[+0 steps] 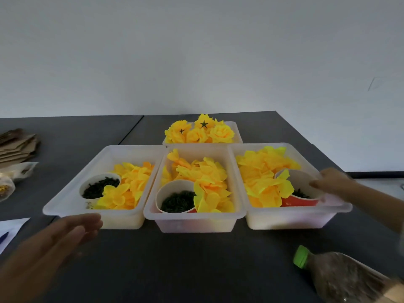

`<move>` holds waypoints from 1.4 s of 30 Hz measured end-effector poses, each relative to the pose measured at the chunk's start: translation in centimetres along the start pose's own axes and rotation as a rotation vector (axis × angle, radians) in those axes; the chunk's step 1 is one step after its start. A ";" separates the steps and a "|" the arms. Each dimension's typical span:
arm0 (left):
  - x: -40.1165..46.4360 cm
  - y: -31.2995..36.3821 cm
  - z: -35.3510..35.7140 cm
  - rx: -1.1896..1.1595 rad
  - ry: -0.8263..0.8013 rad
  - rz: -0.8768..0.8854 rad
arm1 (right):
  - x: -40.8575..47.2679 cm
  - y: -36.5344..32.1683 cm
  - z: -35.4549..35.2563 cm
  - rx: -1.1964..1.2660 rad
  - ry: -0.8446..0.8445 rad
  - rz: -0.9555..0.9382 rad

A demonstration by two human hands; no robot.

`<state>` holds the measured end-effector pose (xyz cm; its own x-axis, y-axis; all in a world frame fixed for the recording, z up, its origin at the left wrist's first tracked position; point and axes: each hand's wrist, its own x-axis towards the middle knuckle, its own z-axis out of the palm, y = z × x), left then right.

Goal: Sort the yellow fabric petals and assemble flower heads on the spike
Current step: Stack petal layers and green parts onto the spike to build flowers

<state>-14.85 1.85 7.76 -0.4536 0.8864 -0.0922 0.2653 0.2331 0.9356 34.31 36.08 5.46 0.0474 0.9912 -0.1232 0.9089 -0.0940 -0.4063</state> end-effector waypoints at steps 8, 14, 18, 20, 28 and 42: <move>-0.6 1.3 7.0 0.078 -0.129 -0.021 | -1.1 1.5 -3.2 0.197 -0.265 0.034; -2.0 1.2 8.2 0.123 -0.222 -0.005 | -5.7 8.9 -8.6 -0.167 -0.023 -0.110; -3.6 -0.2 6.8 0.110 -0.230 -0.030 | -10.4 18.6 -7.2 -0.163 -0.059 -0.087; -5.0 -1.2 6.0 0.101 -0.221 -0.021 | -13.7 21.2 -4.7 -0.151 -0.126 -0.055; -9.3 -2.5 5.8 0.041 -0.176 0.079 | -25.0 17.9 1.3 -0.006 -0.219 -0.127; -8.9 -2.6 8.3 -0.016 0.057 0.061 | -26.2 -0.6 7.8 0.150 -0.563 -0.543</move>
<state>-4.44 -3.28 3.36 -0.4844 0.8747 -0.0155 0.2810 0.1723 0.9441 29.32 9.48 1.89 -0.6390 0.7100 -0.2961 0.6776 0.3372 -0.6536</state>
